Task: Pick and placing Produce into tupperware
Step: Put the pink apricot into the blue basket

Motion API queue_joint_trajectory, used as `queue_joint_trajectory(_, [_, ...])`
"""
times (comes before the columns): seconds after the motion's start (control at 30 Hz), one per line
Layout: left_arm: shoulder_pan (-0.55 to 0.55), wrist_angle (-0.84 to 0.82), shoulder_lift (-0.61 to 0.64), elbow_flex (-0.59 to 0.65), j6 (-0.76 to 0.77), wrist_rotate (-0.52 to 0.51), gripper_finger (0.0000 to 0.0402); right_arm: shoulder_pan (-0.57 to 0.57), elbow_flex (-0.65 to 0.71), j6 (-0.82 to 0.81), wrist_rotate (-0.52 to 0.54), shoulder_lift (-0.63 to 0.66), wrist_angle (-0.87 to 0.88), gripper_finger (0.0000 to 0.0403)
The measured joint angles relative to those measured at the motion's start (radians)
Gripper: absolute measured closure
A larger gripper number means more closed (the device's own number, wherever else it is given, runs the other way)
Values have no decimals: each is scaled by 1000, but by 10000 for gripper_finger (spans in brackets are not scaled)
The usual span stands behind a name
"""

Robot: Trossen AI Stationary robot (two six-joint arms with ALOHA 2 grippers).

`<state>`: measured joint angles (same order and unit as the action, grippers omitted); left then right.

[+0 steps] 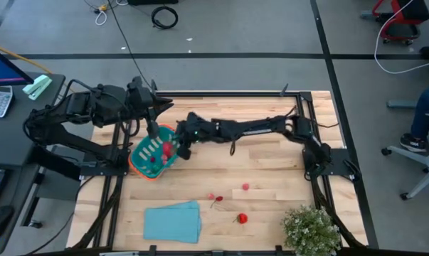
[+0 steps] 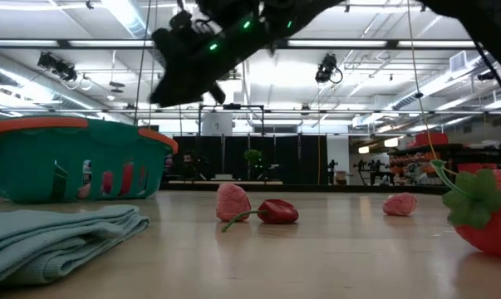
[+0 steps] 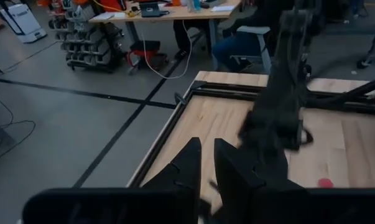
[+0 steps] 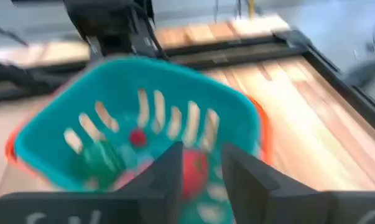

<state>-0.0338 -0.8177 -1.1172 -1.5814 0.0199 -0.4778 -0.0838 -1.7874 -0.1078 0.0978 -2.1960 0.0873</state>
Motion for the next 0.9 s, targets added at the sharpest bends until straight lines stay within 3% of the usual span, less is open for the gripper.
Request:
queue_joint_trajectory(0.13, [0,-29,-2,0,70,1,348,-6,0,-15,-5,147,398,264])
queue_joint_trajectory(0.27, [0,-53,-2,26,122,0,343,36,-1,-161,-47,298,893,260])
queue_joint_trajectory(0.37, [-6,-54,-12,76,133,10,340,113,20,-225,0,403,1074,264])
queue_joint_trajectory(0.67, [-96,47,-156,297,122,246,325,424,342,-364,304,666,831,278])
queue_joint_trajectory(0.9, [-203,112,-373,380,118,293,253,559,559,-495,320,752,729,282])
